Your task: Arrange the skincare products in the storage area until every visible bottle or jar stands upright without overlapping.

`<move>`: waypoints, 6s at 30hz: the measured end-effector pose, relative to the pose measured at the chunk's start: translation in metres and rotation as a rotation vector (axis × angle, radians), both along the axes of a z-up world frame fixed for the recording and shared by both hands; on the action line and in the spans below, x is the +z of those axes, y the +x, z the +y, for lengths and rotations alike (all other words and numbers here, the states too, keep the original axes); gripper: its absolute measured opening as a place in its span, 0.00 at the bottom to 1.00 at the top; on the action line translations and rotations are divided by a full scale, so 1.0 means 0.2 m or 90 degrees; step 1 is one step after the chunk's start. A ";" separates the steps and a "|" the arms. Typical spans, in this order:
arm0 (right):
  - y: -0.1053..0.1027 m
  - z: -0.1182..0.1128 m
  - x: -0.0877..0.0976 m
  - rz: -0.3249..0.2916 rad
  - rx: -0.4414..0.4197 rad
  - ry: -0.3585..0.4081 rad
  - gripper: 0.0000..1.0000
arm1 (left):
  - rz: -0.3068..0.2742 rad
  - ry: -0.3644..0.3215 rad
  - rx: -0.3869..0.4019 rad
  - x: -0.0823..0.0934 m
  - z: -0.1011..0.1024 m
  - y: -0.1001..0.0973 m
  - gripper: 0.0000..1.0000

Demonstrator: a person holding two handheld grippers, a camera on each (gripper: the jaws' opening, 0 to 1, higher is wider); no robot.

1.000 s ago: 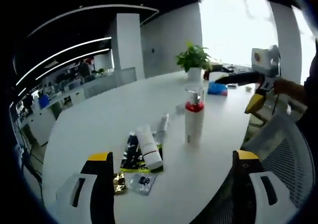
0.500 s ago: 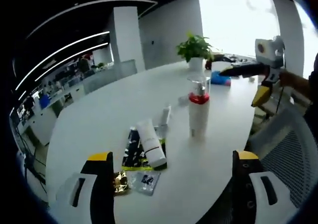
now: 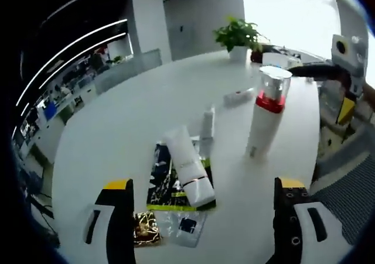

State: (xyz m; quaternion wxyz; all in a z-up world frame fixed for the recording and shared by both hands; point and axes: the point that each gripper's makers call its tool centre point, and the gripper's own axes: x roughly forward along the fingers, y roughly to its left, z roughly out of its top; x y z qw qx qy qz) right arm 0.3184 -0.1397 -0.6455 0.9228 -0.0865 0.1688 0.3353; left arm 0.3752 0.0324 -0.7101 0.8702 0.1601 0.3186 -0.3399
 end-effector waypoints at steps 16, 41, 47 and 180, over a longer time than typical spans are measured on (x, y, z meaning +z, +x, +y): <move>0.01 0.00 0.01 0.013 -0.004 0.017 1.00 | 0.088 0.040 0.020 -0.19 -0.04 0.20 0.51; 0.00 -0.01 -0.04 0.034 -0.009 0.012 1.00 | 0.167 0.142 0.022 -0.33 -0.15 0.40 0.36; -0.01 -0.01 -0.04 0.035 -0.009 0.009 1.00 | 0.148 0.110 0.045 -0.33 -0.15 0.41 0.32; -0.26 0.67 0.37 0.033 0.389 0.114 0.12 | -0.006 -0.134 -0.329 0.31 -0.46 -0.54 0.18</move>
